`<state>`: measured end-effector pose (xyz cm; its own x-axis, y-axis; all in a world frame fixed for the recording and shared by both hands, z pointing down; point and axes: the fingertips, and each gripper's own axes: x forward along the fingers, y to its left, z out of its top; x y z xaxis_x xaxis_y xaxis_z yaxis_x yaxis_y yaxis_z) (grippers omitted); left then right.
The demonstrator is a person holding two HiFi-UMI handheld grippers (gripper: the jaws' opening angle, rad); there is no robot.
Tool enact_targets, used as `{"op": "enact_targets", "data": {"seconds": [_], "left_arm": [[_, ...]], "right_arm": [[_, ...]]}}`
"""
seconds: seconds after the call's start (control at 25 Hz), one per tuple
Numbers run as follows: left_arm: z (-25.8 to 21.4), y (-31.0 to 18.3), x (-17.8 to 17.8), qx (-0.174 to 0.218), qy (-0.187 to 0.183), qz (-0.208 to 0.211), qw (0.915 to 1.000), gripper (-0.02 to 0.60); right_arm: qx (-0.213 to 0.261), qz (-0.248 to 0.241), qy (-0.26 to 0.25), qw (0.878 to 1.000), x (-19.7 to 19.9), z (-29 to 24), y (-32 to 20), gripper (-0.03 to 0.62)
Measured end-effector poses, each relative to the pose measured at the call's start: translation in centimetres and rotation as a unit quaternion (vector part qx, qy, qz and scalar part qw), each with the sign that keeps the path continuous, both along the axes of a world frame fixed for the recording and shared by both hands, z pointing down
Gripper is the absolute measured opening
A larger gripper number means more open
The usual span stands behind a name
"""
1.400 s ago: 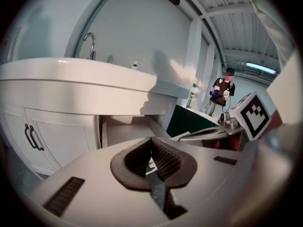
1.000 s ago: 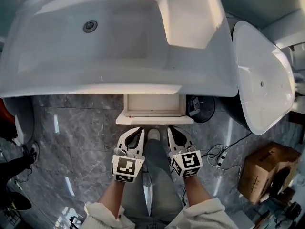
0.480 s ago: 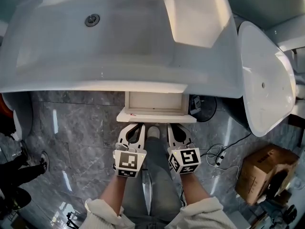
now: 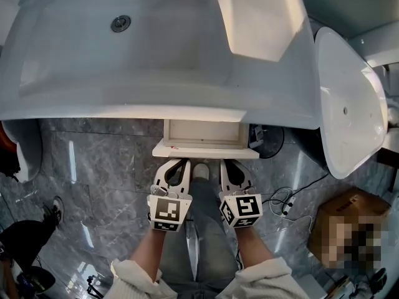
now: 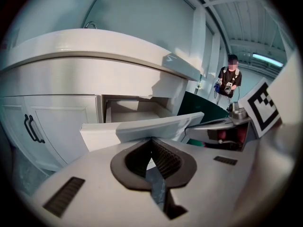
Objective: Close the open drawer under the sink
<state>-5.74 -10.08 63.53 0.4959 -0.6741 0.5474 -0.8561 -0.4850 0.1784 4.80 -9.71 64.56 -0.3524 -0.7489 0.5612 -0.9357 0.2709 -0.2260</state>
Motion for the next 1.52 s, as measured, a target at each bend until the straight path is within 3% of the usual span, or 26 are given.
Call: {"op": "enact_targets", "data": {"seconds": [1.52], "left_arm": [[-1.4,-9.7,0.3,0.046,0.001,0.003,0.9990,0.015]], "right_arm": [[0.041,0.000,0.018,0.999,0.3,-1.0,-9.6,0.009]]}}
